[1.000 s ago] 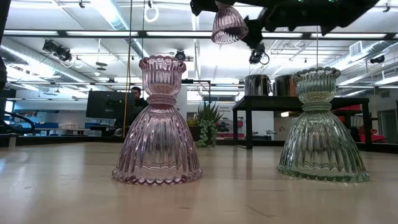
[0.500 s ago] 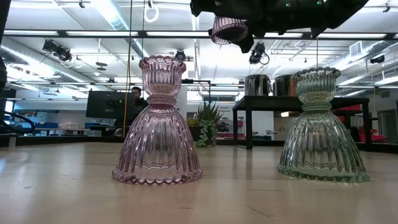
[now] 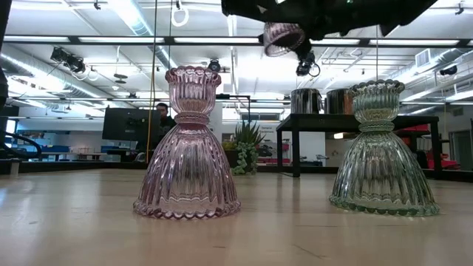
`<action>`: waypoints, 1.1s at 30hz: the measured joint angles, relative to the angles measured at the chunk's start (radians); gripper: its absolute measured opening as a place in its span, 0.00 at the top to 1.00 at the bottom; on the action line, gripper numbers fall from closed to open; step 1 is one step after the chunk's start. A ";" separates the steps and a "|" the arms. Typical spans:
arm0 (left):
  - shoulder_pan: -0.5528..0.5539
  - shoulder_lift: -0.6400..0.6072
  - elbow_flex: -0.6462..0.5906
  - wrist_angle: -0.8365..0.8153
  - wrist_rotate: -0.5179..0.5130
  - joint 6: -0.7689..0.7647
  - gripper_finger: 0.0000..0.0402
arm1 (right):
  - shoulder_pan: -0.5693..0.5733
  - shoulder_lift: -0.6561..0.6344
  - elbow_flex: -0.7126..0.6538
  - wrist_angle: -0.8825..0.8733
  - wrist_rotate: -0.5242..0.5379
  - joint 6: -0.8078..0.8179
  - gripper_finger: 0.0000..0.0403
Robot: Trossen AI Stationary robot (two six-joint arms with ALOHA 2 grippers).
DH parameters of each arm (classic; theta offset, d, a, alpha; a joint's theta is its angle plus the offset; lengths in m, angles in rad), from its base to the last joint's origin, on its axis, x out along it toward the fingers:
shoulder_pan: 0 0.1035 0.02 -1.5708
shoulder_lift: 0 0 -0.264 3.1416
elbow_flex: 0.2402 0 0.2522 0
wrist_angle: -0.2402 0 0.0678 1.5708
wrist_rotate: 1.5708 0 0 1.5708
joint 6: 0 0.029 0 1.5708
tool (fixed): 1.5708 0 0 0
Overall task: Pick & Place candle stick holders
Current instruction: Put the top pink glass candle holder on the shelf
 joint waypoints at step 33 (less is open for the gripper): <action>0.006 -0.066 -0.001 -0.083 -0.085 -0.031 0.52 | 0.017 -0.972 -0.288 -0.826 0.983 0.152 0.71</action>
